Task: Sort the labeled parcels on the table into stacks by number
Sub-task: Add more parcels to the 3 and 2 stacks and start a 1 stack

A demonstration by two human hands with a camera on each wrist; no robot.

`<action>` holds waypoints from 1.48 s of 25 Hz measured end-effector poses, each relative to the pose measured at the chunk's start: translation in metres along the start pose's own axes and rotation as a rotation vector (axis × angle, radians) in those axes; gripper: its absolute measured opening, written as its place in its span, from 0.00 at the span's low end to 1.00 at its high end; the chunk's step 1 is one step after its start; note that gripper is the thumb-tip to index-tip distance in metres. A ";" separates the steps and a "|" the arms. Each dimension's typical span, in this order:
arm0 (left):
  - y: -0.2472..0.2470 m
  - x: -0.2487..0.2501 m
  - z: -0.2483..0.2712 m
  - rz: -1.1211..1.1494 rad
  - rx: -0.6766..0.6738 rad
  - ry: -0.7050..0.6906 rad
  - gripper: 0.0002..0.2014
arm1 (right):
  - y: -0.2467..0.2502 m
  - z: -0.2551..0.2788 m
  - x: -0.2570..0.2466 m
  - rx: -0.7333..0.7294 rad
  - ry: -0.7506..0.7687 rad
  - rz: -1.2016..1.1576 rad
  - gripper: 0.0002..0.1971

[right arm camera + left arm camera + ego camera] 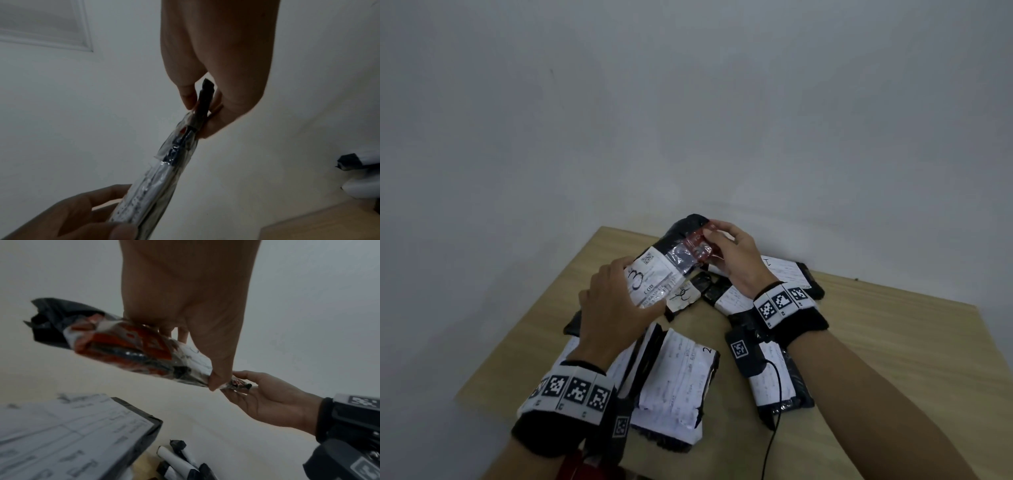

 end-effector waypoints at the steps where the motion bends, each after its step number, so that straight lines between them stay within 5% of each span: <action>1: 0.003 -0.007 0.002 -0.007 0.021 0.040 0.40 | -0.005 -0.005 0.004 -0.035 -0.048 0.077 0.14; 9: 0.003 -0.039 0.016 0.087 -0.012 0.311 0.42 | 0.011 -0.011 0.046 -0.015 -0.191 0.423 0.13; 12: -0.011 -0.038 0.025 -0.049 -0.259 0.365 0.49 | 0.017 -0.013 0.058 -0.012 -0.234 0.404 0.14; 15: -0.020 -0.033 0.031 -0.122 -0.404 0.363 0.44 | 0.027 -0.018 0.059 0.007 -0.264 0.302 0.13; 20: -0.012 -0.021 0.030 -0.163 -0.245 0.260 0.30 | 0.050 -0.027 0.055 0.156 -0.255 0.176 0.11; 23: -0.010 0.005 0.029 -0.036 -0.019 0.044 0.17 | 0.073 -0.029 0.060 0.278 -0.244 0.161 0.11; 25: -0.014 0.022 0.030 0.092 0.018 -0.123 0.10 | 0.084 -0.032 0.068 0.329 -0.255 0.225 0.11; 28: -0.032 0.033 0.041 0.157 -0.221 -0.227 0.06 | 0.092 -0.034 0.082 0.344 -0.264 0.439 0.09; 31: -0.058 0.020 0.065 0.050 -0.489 -0.138 0.16 | 0.097 -0.032 0.094 0.254 -0.216 0.895 0.09; 33: -0.068 0.013 0.080 -0.026 -0.549 -0.154 0.20 | 0.100 -0.028 0.098 0.178 -0.181 1.248 0.14; 37: -0.070 0.020 0.082 -0.072 -0.531 -0.245 0.19 | 0.107 -0.014 0.089 0.200 -0.120 1.547 0.18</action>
Point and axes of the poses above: each hand's wrist, its own z-axis away from the middle knuckle, its own y-axis out of the back of the hand, x = y × z, the point moved 1 cm from there along -z, towards the middle knuckle, and after that the axes turned 13 degrees about -y, right-handed, at the moved point
